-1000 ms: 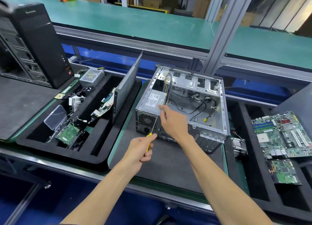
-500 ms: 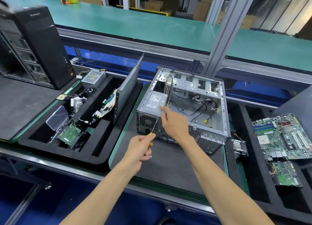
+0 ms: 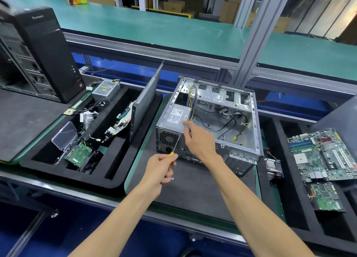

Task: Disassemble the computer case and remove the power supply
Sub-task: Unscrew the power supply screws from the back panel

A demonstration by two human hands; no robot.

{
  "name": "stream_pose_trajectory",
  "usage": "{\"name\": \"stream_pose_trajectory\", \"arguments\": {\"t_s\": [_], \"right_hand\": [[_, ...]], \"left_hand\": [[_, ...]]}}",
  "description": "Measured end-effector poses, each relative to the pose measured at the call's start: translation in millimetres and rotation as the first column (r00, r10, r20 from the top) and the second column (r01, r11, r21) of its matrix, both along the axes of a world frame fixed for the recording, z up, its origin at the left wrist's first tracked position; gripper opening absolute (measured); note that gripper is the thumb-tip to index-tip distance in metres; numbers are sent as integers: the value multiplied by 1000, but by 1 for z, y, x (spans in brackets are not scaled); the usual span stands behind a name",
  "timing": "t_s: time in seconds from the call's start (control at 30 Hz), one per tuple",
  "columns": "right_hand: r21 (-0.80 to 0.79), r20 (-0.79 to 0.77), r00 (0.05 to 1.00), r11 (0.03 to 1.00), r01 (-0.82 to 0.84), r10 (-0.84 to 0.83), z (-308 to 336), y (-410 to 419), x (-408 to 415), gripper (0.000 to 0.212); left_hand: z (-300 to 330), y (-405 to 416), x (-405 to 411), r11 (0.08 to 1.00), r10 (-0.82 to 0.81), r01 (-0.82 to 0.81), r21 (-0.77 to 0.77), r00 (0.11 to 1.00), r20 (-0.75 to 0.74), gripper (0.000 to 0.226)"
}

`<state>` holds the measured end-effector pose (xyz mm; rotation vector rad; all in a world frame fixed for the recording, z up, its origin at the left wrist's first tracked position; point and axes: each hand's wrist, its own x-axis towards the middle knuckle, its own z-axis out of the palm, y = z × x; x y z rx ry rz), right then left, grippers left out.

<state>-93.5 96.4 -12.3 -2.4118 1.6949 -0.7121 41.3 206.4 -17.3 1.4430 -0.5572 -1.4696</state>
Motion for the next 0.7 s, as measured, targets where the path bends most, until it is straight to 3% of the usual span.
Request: {"name": "stream_pose_trajectory", "arguments": {"t_s": [0.17, 0.23, 0.37, 0.5, 0.6, 0.7], "right_hand": [[-9, 104, 995, 1000, -2, 3, -2, -1, 0, 29], [-26, 249, 968, 999, -22, 28, 0, 1, 0, 25], [-98, 655, 755, 995, 35, 38, -3, 27, 0, 15], [295, 816, 521, 956, -2, -250, -31, 63, 9, 25], [641, 754, 321, 749, -167, -574, -39, 63, 13, 28], [696, 698, 142, 618, -366, -702, -31, 51, 17, 28]], "left_hand": [[5, -2, 5, 998, 7, -7, 64, 1000, 0, 26], [4, -3, 5, 995, -44, 48, 90, 998, -43, 35], [-2, -4, 6, 993, -84, 94, 74, 987, -134, 32], [-5, -4, 7, 998, -61, 61, -4, 995, -74, 29], [-6, 0, 7, 999, 5, -7, -37, 997, -73, 17], [-3, -1, 7, 999, 46, -46, -3, 996, -81, 18]]}}
